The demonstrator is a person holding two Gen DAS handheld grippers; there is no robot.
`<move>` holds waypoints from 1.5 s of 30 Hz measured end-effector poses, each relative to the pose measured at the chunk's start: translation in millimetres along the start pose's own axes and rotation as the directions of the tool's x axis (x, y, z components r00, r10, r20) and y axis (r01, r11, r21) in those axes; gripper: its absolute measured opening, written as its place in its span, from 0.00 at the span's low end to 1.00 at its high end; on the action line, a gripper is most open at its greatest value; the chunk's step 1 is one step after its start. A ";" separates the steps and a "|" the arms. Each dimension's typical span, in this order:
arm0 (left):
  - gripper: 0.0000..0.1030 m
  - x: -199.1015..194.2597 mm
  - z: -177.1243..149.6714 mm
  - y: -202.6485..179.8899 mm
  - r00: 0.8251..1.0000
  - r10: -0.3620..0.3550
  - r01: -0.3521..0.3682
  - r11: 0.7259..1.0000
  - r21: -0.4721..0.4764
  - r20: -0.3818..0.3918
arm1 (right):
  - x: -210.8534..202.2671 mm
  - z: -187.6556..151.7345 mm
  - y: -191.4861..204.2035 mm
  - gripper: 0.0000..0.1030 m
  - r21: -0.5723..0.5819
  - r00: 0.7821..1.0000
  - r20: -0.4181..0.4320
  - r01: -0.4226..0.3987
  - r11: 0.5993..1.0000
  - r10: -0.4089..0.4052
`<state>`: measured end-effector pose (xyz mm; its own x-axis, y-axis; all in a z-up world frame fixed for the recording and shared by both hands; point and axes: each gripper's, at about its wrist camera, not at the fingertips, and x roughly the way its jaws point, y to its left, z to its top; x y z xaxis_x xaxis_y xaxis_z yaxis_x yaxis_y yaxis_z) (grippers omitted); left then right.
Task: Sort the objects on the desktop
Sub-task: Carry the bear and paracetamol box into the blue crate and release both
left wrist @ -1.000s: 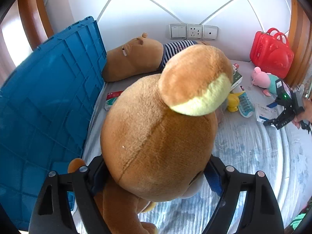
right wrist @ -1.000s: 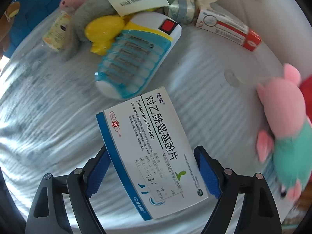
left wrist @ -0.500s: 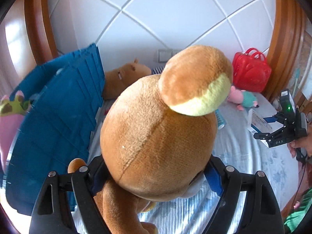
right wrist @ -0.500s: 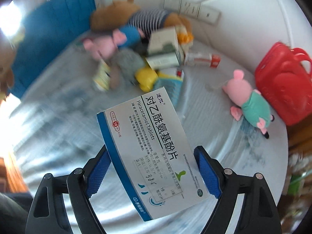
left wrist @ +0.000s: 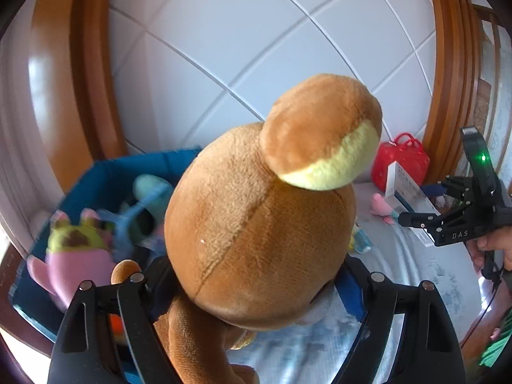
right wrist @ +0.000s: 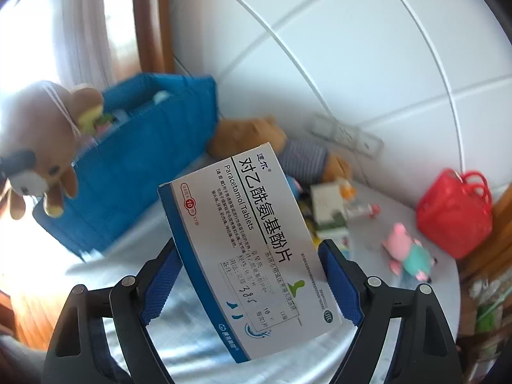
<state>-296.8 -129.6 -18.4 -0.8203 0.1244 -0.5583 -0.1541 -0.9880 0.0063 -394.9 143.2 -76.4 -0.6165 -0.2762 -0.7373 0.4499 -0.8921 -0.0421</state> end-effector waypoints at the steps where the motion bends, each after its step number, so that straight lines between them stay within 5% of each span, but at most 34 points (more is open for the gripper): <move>1: 0.80 -5.3 3.3 13.0 1.000 0.004 -0.004 1.000 -0.003 0.009 | -0.1 15.1 18.2 0.82 -0.018 1.000 0.016 0.005 1.000 -0.005; 10: 0.80 -22.3 10.9 136.0 0.999 0.027 -0.026 0.999 -0.026 0.047 | 30.1 133.4 169.8 0.82 -0.131 0.995 0.093 -0.023 0.991 0.035; 18: 0.80 -13.0 9.7 199.1 0.999 0.035 -0.034 0.999 -0.026 0.031 | 89.0 210.5 262.8 0.82 -0.163 0.995 0.093 -0.033 0.986 0.049; 31: 0.81 -8.1 5.4 258.0 0.995 0.096 -0.094 0.994 -0.050 0.041 | 154.0 299.5 306.6 0.82 -0.105 0.997 0.064 -0.031 0.994 0.038; 41: 0.82 -5.8 3.3 281.5 0.988 0.142 -0.138 0.988 -0.069 0.057 | 170.0 313.9 319.4 0.82 -0.096 0.998 0.056 -0.019 0.995 0.025; 45: 1.00 -3.1 7.6 300.6 0.985 0.154 -0.143 0.981 -0.128 0.078 | 173.0 321.0 326.1 0.82 -0.108 0.998 0.056 -0.008 0.994 0.015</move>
<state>-344.8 -426.2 -8.5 -0.8748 -0.0221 -0.4840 0.0366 -0.9991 -0.0206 -562.2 -310.3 -1.2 -0.6449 -0.3085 -0.6992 0.5222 -0.8459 -0.1084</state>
